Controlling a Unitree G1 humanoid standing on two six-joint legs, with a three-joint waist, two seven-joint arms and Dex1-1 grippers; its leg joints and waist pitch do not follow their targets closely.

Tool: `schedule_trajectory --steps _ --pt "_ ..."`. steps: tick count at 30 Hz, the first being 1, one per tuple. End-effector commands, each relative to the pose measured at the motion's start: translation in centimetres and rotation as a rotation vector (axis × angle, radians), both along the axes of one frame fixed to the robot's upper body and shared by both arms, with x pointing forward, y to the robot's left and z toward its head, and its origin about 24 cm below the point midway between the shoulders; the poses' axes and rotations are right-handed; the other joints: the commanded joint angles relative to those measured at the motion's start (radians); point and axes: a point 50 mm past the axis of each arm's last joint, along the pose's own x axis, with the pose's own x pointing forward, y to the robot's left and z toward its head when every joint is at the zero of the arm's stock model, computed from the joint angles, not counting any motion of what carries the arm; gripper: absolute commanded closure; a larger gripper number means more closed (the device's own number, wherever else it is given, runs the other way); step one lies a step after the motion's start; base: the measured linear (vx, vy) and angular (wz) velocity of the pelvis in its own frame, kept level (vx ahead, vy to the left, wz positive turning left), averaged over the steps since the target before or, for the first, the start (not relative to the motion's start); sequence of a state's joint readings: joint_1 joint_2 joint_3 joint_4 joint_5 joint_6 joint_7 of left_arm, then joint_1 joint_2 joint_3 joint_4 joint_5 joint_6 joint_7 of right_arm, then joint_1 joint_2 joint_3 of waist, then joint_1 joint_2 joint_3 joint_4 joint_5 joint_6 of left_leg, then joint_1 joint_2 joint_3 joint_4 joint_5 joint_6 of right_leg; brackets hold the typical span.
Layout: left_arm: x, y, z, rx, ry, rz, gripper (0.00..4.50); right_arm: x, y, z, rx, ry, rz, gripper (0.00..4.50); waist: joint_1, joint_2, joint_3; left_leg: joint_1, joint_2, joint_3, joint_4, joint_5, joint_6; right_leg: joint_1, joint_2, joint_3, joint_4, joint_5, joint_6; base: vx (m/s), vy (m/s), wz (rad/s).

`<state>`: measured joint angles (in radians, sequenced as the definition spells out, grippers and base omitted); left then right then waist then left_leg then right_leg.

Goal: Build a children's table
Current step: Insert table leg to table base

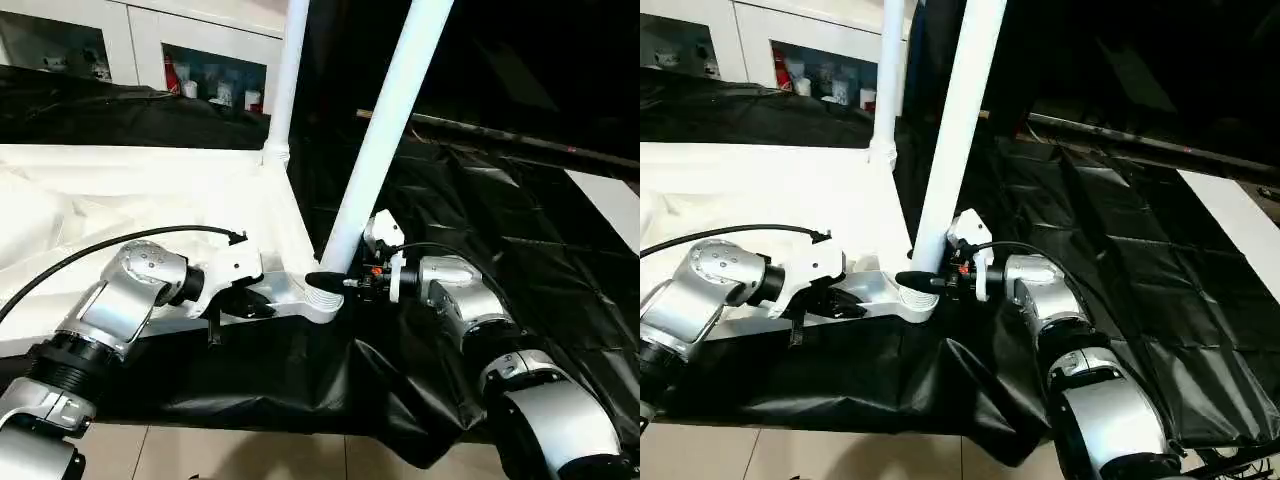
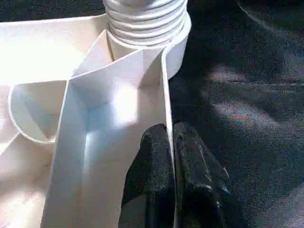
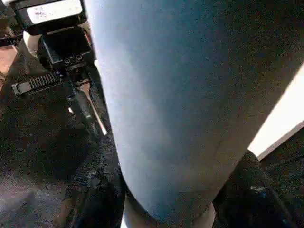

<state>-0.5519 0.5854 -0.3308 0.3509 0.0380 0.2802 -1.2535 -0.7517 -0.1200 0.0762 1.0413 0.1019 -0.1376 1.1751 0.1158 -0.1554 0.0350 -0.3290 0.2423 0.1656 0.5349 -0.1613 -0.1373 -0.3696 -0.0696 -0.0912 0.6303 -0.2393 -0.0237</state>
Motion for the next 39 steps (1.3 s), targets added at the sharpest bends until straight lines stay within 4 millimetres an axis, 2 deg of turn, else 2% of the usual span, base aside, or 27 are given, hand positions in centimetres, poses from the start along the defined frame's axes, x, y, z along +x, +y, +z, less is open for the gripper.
schedule_trajectory --steps 1,2,3,4,5,6,7,9,10,11,12,13,14,15,16,18,19,22,23,24,29,39 --pt "0.0 -2.6 0.8 -0.063 -0.033 -0.117 4.50 -2.3 -1.1 -5.4 -0.193 0.209 -0.081 2.59 -0.001 0.047 -0.031 0.000 0.005 0.009 -0.057 -0.243 -0.025 0.025 -0.066 0.060 -0.076 -0.101 -0.188 0.000 0.000 0.00" --pt "0.4 -2.5 0.6 -0.060 -0.036 -0.073 4.50 -2.0 -1.1 -5.6 -0.221 0.195 -0.162 2.59 0.000 0.049 -0.029 0.003 0.005 0.007 -0.059 -0.268 -0.032 0.023 -0.068 0.060 -0.079 -0.143 -0.181 0.000 0.000 0.00" --pt "0.4 -2.5 0.6 -0.060 -0.036 -0.073 4.50 -2.0 -1.1 -5.6 -0.221 0.195 -0.162 2.59 -0.002 0.048 -0.026 0.004 0.005 0.007 -0.061 -0.289 -0.036 0.020 -0.069 0.061 -0.083 -0.177 -0.175 0.000 0.000 0.00" --pt "0.6 -2.5 0.5 -0.058 -0.036 -0.046 4.50 -1.7 -1.1 -5.7 -0.242 0.185 -0.213 2.59 -0.004 0.048 -0.022 0.005 0.005 0.001 -0.064 -0.358 -0.042 0.018 -0.075 0.061 -0.096 -0.315 -0.145 0.000 0.000 0.00" --pt "0.9 -2.5 0.4 -0.054 -0.037 -0.006 4.50 -1.5 -1.2 -5.8 -0.258 0.182 -0.267 2.59 -0.004 0.048 -0.022 0.005 0.005 0.001 -0.064 -0.358 -0.042 0.018 -0.075 0.061 -0.096 -0.315 -0.145 0.000 0.000 0.00" --pt "1.9 -2.9 0.0 -0.045 -0.047 0.106 4.50 -1.0 -1.3 -6.2 -0.290 0.192 -0.433 2.59 -0.005 0.049 -0.022 0.010 0.006 -0.001 -0.064 -0.383 -0.049 0.014 -0.076 0.062 -0.101 -0.371 -0.130 0.000 0.000 0.00" --pt "1.9 -2.9 0.0 -0.045 -0.047 0.106 4.50 -1.0 -1.3 -6.2 -0.290 0.192 -0.433 2.59 -0.003 0.048 -0.020 0.018 0.004 -0.003 -0.063 -0.408 -0.057 0.006 -0.078 0.062 -0.108 -0.430 -0.117 0.000 0.000 0.00" --pt "3.2 -4.2 -0.6 -0.058 -0.053 0.245 4.50 -0.6 -1.3 -6.8 -0.302 0.243 -0.657 2.59 -0.008 0.046 -0.022 0.010 0.002 -0.005 -0.064 -0.396 -0.061 0.009 -0.074 0.061 -0.106 -0.442 -0.101 -0.027 0.003 -0.03" --pt "3.6 -5.3 -0.9 -0.078 -0.043 0.303 4.50 -0.5 -0.9 -7.0 -0.290 0.285 -0.748 2.59 -0.005 0.045 -0.020 0.015 0.001 -0.007 -0.063 -0.422 -0.055 0.003 -0.076 0.057 -0.114 -0.483 -0.083 -0.053 0.013 -0.05" --pt "3.6 -5.3 -0.9 -0.078 -0.043 0.303 4.50 -0.5 -0.9 -7.0 -0.290 0.285 -0.748 2.59 -0.007 0.044 -0.020 0.018 -0.001 -0.005 -0.062 -0.429 -0.052 0.000 -0.076 0.059 -0.117 -0.492 -0.078 -0.053 0.013 -0.05" --pt "4.1 -6.7 -1.2 -0.088 -0.041 0.348 4.50 -0.5 -0.3 -7.2 -0.271 0.327 -0.828 2.59 -0.006 0.045 -0.019 0.022 -0.003 -0.003 -0.060 -0.437 -0.047 -0.006 -0.074 0.060 -0.119 -0.495 -0.071 0.000 0.000 0.00" --pt "4.1 -6.7 -1.2 -0.088 -0.041 0.348 4.50 -0.5 -0.3 -7.2 -0.271 0.327 -0.828 2.59 -0.001 0.045 -0.017 0.032 -0.005 -0.005 -0.056 -0.474 -0.039 -0.016 -0.077 0.055 -0.128 -0.535 -0.061 0.000 0.000 0.00" --pt "4.3 -7.9 -1.5 -0.086 -0.042 0.378 4.50 -0.6 0.4 -7.3 -0.248 0.367 -0.883 2.59 -0.004 0.043 -0.018 0.029 -0.006 -0.003 -0.056 -0.479 -0.033 -0.016 -0.076 0.056 -0.129 -0.543 -0.054 0.000 0.000 0.00" --pt "4.5 -8.7 -1.7 -0.076 -0.050 0.392 4.50 -0.7 1.0 -7.3 -0.225 0.401 -0.917 2.59 -0.001 0.044 -0.018 0.029 -0.005 -0.006 -0.057 -0.475 -0.031 -0.015 -0.079 0.055 -0.132 -0.551 -0.046 0.000 0.000 0.00" --pt "4.5 -9.7 -1.8 -0.067 -0.056 0.394 4.50 -0.7 1.8 -7.2 -0.200 0.437 -0.954 2.59 0.003 0.052 -0.019 0.030 -0.005 -0.008 -0.058 -0.487 -0.028 -0.017 -0.079 0.053 -0.135 -0.559 -0.037 0.000 0.000 0.00" --pt "4.5 -10.8 -1.8 -0.056 -0.058 0.381 4.50 -0.7 2.6 -7.1 -0.185 0.467 -0.985 2.59 0.007 0.050 -0.019 0.027 -0.004 -0.009 -0.061 -0.492 -0.029 -0.017 -0.079 0.052 -0.137 -0.552 -0.027 0.000 0.000 0.00" --pt "4.4 -11.1 -1.8 -0.050 -0.054 0.367 4.50 -0.6 2.9 -7.0 -0.187 0.470 -0.986 2.59 0.008 0.055 -0.021 0.018 -0.004 -0.014 -0.067 -0.490 -0.033 -0.008 -0.079 0.050 -0.135 -0.530 -0.026 0.000 0.000 0.00" --pt "4.3 -11.2 -1.8 -0.030 -0.050 0.351 4.50 -0.6 3.1 -6.9 -0.209 0.467 -0.989 2.59 0.008 0.057 -0.025 0.010 -0.002 -0.017 -0.072 -0.474 -0.039 0.000 -0.078 0.048 -0.129 -0.457 -0.037 0.000 0.000 0.00" --pt "4.3 -11.2 -1.9 -0.023 -0.048 0.345 4.50 -0.6 3.1 -6.9 -0.218 0.463 -0.985 2.59 0.008 0.057 -0.023 0.009 -0.002 -0.016 -0.073 -0.474 -0.039 -0.001 -0.077 0.049 -0.129 -0.447 -0.039 0.000 0.000 0.00" --pt "4.2 -11.1 -2.0 -0.012 -0.046 0.339 4.50 -0.6 3.0 -6.9 -0.232 0.457 -0.978 2.59 0.010 0.056 -0.021 0.014 -0.003 -0.014 -0.072 -0.485 -0.038 -0.006 -0.076 0.050 -0.130 -0.443 -0.044 0.000 0.000 0.00" --pt "4.3 -11.0 -2.3 0.001 -0.045 0.345 4.50 -0.7 2.9 -7.0 -0.257 0.455 -0.974 2.59 0.010 0.056 -0.017 0.020 -0.006 -0.016 -0.071 -0.522 -0.031 -0.012 -0.079 0.050 -0.141 -0.520 -0.027 0.000 0.000 0.00" --pt "4.4 -10.9 -2.2 0.002 -0.043 0.338 4.50 -0.4 3.0 -6.7 -0.309 0.377 -0.914 2.59 0.009 0.055 -0.014 0.019 -0.006 -0.023 -0.074 -0.556 -0.028 -0.016 -0.084 0.046 -0.151 -0.588 -0.009 0.000 0.000 0.00"
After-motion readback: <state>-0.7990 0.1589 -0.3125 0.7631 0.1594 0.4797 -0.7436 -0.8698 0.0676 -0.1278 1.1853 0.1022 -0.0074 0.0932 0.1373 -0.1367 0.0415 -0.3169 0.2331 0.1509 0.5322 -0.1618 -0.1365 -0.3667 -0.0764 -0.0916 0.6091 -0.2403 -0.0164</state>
